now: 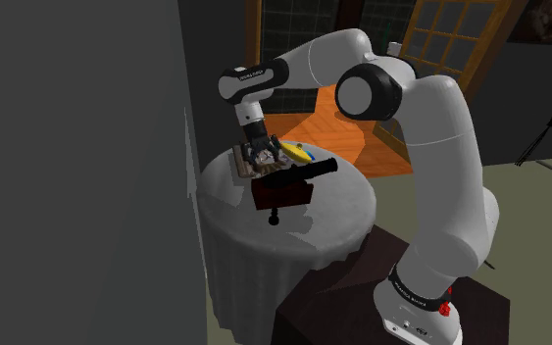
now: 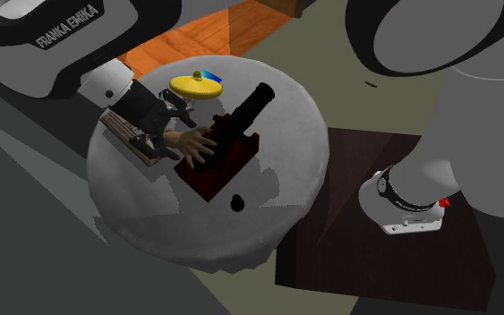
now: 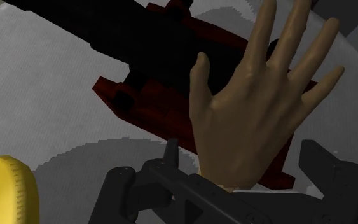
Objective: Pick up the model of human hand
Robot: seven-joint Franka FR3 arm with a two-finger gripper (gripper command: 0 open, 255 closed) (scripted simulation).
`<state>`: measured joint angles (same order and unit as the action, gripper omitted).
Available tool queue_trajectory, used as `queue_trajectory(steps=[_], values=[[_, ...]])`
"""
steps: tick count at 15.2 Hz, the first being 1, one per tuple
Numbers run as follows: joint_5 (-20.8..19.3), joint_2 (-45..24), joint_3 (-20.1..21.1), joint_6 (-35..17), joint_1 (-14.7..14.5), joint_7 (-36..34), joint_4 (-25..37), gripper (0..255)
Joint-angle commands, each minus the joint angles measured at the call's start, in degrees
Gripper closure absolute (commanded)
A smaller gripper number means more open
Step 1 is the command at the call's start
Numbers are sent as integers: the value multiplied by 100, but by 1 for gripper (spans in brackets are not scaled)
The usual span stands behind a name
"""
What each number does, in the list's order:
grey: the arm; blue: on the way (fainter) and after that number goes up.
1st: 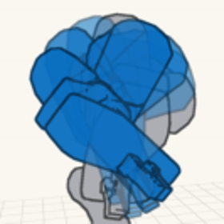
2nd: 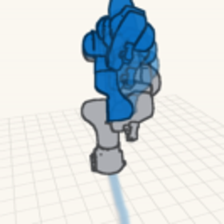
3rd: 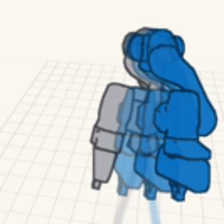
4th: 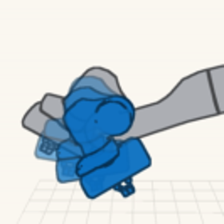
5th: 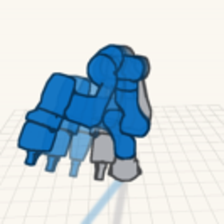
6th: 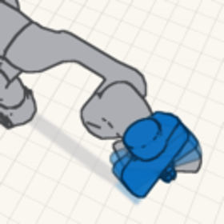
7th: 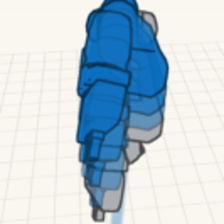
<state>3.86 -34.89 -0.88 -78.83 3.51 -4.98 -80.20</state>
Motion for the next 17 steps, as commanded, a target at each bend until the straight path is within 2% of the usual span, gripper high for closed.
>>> queue_trajectory(steps=[1,2,3,12,17], values=[[0,-45,0,-97,-1,5,-51,0],[0,-46,0,-97,-1,5,-49,0],[-1,-40,-1,-97,1,9,-55,255],[0,-46,0,-97,-1,5,-49,255],[1,78,1,217,2,-13,141,255]])
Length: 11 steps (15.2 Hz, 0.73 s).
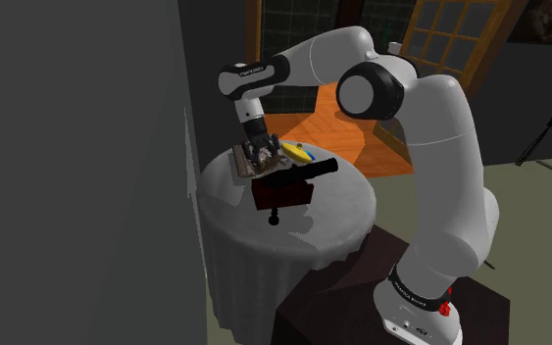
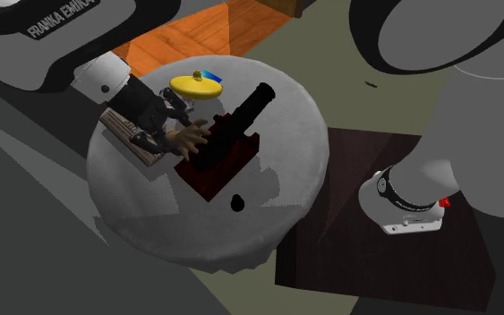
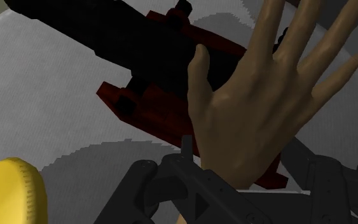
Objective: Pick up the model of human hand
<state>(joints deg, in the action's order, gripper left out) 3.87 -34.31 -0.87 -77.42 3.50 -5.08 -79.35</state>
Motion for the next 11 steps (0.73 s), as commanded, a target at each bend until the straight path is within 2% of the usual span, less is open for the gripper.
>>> queue_trajectory(steps=[1,11], values=[[0,41,0,140,3,-7,99,255],[6,180,2,763,12,-44,585,255]])
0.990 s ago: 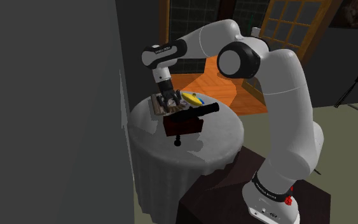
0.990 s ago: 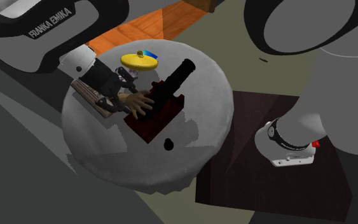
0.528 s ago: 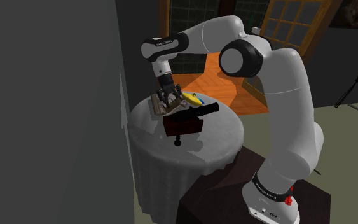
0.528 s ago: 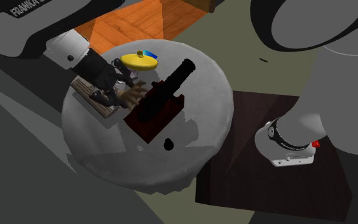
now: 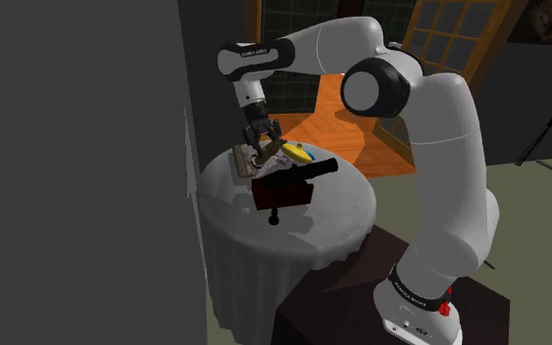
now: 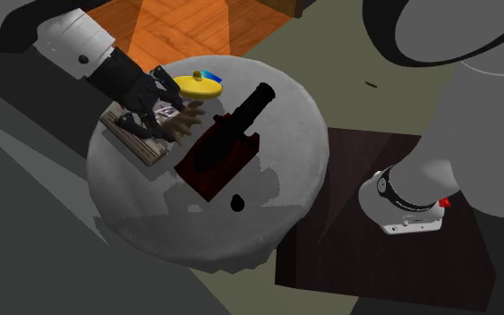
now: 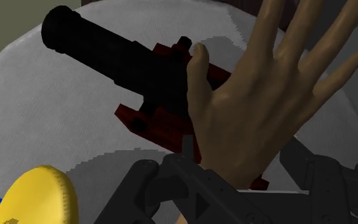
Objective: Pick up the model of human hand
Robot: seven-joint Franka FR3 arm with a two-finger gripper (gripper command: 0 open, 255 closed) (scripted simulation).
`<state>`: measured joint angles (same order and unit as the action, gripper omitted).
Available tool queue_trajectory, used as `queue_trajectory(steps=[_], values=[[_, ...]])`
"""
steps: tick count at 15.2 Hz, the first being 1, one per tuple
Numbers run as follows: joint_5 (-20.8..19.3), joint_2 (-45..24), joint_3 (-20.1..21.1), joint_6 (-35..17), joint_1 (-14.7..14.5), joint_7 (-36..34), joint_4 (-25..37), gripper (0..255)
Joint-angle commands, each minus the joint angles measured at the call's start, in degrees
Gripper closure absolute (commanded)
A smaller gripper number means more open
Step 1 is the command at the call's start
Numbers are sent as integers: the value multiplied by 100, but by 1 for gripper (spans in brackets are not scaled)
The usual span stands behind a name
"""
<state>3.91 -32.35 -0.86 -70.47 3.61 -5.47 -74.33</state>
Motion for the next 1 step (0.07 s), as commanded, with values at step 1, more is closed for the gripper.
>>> queue_trajectory(steps=[1], values=[[2,-18,1,69,1,-5,84,255]])
